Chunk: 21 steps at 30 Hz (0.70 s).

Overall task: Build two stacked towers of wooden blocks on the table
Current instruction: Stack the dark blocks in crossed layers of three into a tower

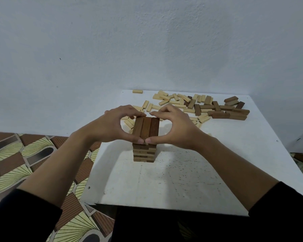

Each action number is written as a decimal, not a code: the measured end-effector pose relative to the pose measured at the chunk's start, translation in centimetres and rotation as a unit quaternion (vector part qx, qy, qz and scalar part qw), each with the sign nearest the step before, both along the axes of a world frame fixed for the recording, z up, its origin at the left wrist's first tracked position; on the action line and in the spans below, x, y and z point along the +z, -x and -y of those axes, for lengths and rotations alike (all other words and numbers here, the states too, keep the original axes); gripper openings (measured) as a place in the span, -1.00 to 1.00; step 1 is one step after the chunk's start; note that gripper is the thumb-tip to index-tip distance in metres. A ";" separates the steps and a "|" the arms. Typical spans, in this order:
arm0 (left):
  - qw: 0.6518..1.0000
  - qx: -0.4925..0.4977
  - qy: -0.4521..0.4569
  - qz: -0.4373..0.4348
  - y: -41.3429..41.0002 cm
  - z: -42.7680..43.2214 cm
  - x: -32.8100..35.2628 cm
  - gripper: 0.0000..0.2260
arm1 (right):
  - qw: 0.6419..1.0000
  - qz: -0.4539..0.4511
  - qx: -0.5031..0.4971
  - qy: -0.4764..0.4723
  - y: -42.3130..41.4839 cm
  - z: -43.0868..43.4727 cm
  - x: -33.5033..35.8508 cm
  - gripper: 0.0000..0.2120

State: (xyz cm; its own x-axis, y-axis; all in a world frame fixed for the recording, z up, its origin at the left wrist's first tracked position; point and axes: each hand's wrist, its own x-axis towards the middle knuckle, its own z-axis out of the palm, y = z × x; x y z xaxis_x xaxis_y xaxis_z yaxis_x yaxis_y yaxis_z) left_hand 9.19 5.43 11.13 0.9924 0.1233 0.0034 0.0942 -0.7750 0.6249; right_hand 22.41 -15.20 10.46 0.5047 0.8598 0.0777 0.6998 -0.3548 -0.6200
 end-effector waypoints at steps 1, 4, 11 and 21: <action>1.000 0.002 0.004 0.005 0.1 0.0 -0.1 -0.19 | 1.000 -0.007 -0.003 -0.007 0.0 0.1 -0.2 -0.11; 0.999 0.009 0.025 0.023 0.4 0.1 -0.6 -0.19 | 0.997 -0.062 -0.030 -0.040 0.3 0.7 -0.9 -0.14; 0.969 0.150 0.160 0.117 1.8 2.2 -2.1 -0.53 | 0.963 -0.192 -0.130 -0.137 1.9 1.4 -4.0 -0.48; 0.925 0.226 0.276 0.128 3.7 8.0 -5.2 -0.48 | 0.948 -0.244 -0.113 -0.171 4.4 0.8 -5.4 -0.54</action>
